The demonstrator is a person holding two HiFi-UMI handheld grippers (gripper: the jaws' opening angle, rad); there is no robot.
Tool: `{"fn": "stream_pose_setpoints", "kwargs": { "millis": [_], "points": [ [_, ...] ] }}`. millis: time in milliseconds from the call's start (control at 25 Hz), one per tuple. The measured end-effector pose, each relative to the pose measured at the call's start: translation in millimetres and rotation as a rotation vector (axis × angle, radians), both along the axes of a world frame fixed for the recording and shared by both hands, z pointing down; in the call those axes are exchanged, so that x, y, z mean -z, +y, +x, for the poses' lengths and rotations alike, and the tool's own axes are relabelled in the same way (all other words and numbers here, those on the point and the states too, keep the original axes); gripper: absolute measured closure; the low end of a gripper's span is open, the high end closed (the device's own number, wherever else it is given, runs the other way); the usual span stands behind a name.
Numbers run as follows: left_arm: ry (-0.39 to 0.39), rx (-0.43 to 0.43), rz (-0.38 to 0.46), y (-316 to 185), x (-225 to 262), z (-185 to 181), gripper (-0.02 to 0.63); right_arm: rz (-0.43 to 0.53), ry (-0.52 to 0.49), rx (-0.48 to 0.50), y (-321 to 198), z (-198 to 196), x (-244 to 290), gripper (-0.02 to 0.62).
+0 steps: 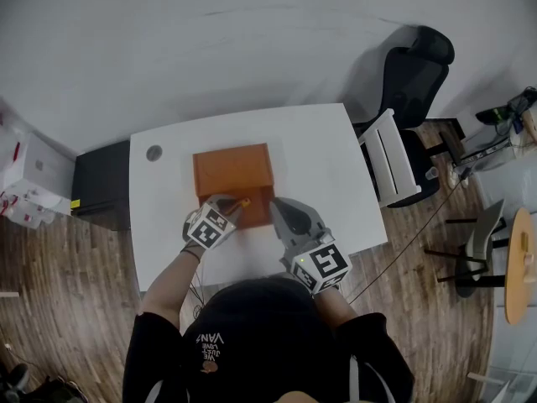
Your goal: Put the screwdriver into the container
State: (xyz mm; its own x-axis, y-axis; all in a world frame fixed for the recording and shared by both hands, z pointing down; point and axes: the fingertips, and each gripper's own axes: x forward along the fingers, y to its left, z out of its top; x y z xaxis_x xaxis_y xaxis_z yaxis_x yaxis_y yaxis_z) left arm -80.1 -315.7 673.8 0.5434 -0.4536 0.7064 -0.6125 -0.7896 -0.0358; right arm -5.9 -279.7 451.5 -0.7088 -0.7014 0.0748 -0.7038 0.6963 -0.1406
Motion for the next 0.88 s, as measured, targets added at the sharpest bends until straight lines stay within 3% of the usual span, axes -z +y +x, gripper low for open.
{"fn": "stream_pose_setpoints", "kwargs": {
  "millis": [880],
  "points": [
    [0.232, 0.066, 0.212, 26.7, 96.3, -8.4, 0.591, 0.032, 0.017, -0.037, 30.5, -4.6, 11.4, 0.583]
  ]
}}
